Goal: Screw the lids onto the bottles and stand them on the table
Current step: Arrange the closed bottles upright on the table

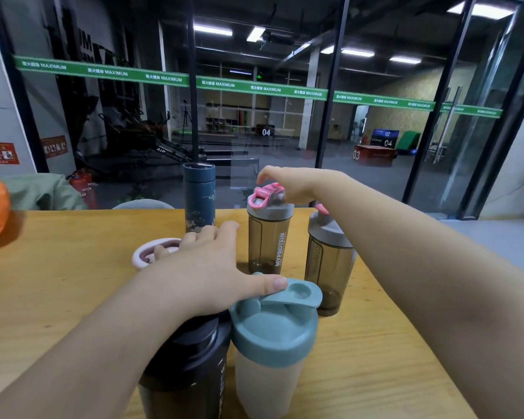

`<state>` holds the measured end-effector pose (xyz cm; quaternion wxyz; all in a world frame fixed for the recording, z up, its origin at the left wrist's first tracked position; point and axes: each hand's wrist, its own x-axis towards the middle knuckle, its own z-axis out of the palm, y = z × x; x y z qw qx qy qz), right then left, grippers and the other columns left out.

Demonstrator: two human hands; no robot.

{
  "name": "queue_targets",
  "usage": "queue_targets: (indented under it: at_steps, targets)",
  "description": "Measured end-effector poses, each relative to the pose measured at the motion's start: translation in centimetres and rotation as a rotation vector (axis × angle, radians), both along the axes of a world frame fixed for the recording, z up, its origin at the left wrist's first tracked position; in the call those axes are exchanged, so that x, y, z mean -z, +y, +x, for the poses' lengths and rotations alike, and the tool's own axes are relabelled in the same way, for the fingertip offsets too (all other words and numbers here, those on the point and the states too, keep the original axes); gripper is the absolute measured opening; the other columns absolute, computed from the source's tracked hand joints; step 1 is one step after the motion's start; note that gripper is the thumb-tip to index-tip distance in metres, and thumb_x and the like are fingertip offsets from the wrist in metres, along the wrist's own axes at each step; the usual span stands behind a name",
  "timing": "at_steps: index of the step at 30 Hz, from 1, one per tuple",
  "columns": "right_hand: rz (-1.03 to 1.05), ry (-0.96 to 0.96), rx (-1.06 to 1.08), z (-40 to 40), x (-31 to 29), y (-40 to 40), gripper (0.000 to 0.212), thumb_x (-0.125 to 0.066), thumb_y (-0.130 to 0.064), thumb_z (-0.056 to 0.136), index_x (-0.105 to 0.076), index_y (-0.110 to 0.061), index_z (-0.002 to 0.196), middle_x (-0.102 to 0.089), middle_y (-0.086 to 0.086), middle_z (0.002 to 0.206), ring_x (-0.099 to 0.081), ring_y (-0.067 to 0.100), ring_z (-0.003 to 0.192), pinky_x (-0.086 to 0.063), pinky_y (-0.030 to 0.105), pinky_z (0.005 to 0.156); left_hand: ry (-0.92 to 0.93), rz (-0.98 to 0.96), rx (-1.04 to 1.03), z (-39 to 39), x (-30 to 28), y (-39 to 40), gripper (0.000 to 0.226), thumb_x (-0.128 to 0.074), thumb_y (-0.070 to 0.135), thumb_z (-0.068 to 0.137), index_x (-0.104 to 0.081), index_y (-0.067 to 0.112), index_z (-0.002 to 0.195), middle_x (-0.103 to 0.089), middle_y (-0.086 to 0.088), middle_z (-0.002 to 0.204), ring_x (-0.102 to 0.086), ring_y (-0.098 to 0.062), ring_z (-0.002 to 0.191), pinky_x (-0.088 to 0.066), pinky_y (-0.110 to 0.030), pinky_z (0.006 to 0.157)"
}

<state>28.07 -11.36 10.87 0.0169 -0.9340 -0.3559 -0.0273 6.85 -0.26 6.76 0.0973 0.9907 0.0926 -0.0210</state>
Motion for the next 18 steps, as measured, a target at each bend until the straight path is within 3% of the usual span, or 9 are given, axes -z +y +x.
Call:
queue_targets:
  at_steps: [5, 9, 18]
  targets:
    - [-0.023, 0.011, -0.012, 0.5, -0.9, 0.5, 0.035, -0.062, -0.015, 0.09, -0.046, -0.019, 0.12, -0.052, -0.001, 0.118, -0.05, 0.021, 0.099, -0.035, 0.027, 0.072, 0.002, -0.013, 0.008, -0.1, -0.1, -0.1, 0.107, -0.039, 0.088, 0.061, -0.002, 0.034, 0.146, -0.017, 0.005, 0.156, -0.018, -0.022, 0.142, -0.023, -0.055, 0.11]
    - [-0.002, -0.068, -0.008, 1.0, -0.7, 0.5, 0.01, -0.058, -0.021, 0.093, -0.053, -0.015, 0.1, -0.055, 0.002, 0.102, -0.049, 0.022, 0.088, -0.034, 0.026, 0.061, -0.017, -0.023, 0.016, -0.1, 0.0, 0.0, 0.111, -0.04, 0.088, 0.06, 0.007, 0.035, 0.146, -0.013, 0.005, 0.157, -0.015, -0.022, 0.143, -0.023, -0.054, 0.11]
    - [0.074, -0.127, 0.182, 2.3, 0.2, -0.1, 0.018, -0.054, -0.025, 0.095, -0.057, -0.021, 0.112, -0.047, 0.006, 0.108, -0.052, 0.025, 0.089, -0.041, 0.033, 0.074, -0.035, -0.028, 0.026, -0.1, 0.0, 0.1, 0.111, -0.039, 0.088, 0.059, 0.007, 0.036, 0.145, -0.013, 0.004, 0.157, -0.016, -0.023, 0.143, -0.022, -0.055, 0.111]
